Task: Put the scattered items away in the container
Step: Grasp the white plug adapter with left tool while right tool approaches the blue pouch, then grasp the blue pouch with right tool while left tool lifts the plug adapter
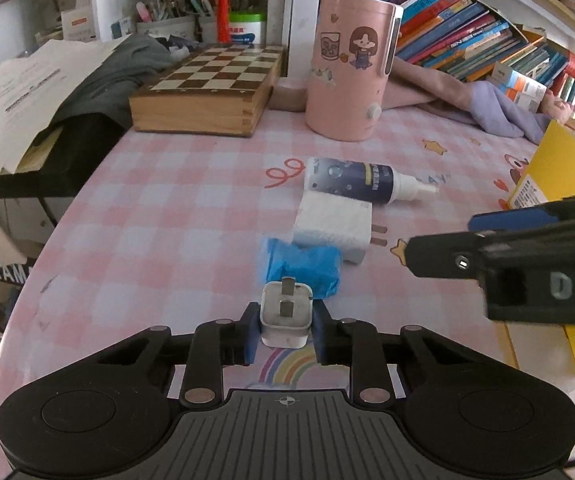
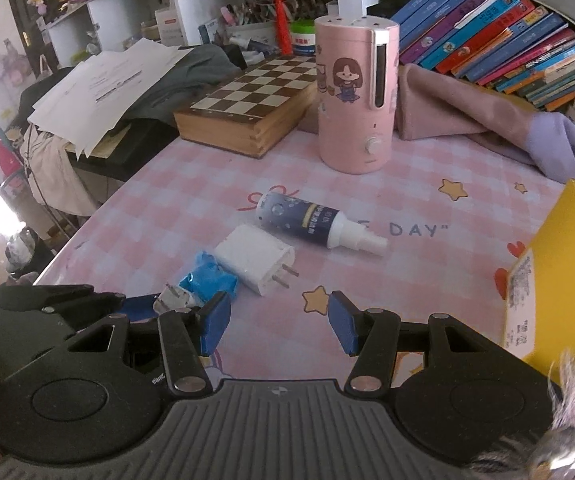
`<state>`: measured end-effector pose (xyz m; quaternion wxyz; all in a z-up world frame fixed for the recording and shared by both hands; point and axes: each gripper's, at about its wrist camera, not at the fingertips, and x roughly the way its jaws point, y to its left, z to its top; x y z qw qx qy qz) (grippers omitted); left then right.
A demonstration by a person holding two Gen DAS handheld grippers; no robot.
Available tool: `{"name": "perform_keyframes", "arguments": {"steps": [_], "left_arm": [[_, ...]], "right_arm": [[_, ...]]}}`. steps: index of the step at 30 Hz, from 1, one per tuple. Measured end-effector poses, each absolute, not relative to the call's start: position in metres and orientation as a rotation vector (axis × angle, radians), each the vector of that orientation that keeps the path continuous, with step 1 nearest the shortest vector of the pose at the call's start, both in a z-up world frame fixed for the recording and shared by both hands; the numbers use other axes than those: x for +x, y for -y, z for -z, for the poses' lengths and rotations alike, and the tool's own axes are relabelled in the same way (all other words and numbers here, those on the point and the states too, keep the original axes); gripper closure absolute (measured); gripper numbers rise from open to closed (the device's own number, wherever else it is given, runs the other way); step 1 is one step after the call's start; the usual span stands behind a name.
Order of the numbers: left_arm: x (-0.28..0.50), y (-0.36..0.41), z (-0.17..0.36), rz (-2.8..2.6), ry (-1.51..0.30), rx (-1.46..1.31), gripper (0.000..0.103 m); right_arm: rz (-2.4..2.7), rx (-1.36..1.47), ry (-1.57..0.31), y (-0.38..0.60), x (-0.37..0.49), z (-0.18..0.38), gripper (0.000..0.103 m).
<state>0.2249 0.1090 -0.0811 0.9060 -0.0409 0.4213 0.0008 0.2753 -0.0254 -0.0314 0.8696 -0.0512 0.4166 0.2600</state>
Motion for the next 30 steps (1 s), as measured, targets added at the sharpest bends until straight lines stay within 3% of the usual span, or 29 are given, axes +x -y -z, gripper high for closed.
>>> {"name": "perform_keyframes", "arguments": {"steps": [13,27,30], "left_arm": [[0.177,-0.145,0.064,-0.135,-0.879,-0.152,0.078],[0.166,-0.157,0.060,-0.170,-0.884,-0.165,0.078],[0.168,-0.154,0.059,-0.149,-0.879,-0.158,0.078]], "right_arm": [[-0.646,-0.085,-0.987,-0.024,0.285,0.062,0.051],[-0.648,-0.138,-0.926,-0.057,0.300,0.079,0.050],[-0.651,-0.139,-0.903,-0.058,0.300,0.080,0.057]]}}
